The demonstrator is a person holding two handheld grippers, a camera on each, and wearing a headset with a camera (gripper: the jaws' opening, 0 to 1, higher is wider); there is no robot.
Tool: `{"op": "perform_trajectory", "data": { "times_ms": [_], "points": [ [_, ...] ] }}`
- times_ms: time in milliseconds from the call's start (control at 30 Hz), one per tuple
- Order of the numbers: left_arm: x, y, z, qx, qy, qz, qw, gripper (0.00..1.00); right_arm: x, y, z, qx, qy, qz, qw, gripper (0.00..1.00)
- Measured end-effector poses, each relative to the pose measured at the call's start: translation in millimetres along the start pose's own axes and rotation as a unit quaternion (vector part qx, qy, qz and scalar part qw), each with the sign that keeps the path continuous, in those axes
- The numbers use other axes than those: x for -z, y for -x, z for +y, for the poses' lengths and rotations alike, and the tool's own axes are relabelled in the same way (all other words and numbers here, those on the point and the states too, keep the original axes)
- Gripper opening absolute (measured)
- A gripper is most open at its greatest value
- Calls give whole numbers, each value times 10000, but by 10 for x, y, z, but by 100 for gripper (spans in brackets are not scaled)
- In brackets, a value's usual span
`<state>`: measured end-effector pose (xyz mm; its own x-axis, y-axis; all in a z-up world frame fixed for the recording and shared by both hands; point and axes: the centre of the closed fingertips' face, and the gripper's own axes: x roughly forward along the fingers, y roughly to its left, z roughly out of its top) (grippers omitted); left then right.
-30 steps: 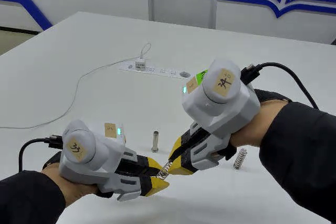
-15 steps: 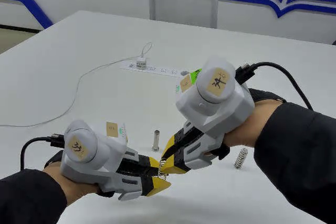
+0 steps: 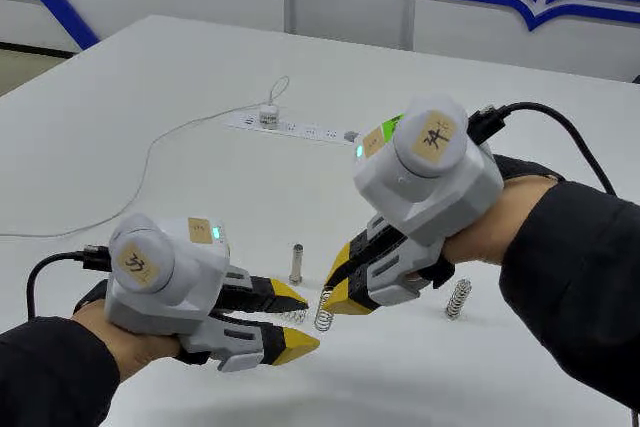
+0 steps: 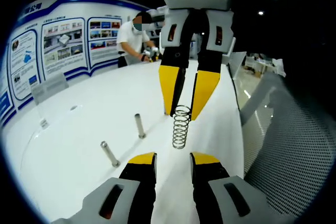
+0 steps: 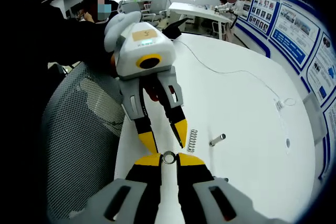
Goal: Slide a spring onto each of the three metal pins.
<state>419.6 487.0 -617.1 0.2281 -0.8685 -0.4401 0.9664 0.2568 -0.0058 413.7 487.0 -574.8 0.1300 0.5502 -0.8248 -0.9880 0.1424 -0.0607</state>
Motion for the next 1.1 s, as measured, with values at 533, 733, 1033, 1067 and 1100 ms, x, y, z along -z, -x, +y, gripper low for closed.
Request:
{"op": "perform_trajectory", "data": {
  "times_ms": [533, 733, 1033, 1067, 1100],
  "points": [
    [48, 65, 161, -353, 275, 35, 9990, 42, 214, 391, -486, 660, -357, 76, 9972, 12],
    [58, 72, 173, -383, 320, 44, 9987, 43, 292, 440, -676, 856, -466, 130, 9952, 12],
    [76, 71, 177, -390, 343, 75, 9986, 45, 362, 317, -842, 989, -589, 192, 9932, 12],
    [77, 71, 177, -389, 350, 75, 9986, 45, 373, 290, -862, 965, -637, 198, 9931, 12],
    [76, 72, 177, -391, 352, 74, 9986, 45, 377, 272, -873, 962, -649, 196, 9930, 12]
  ]
}}
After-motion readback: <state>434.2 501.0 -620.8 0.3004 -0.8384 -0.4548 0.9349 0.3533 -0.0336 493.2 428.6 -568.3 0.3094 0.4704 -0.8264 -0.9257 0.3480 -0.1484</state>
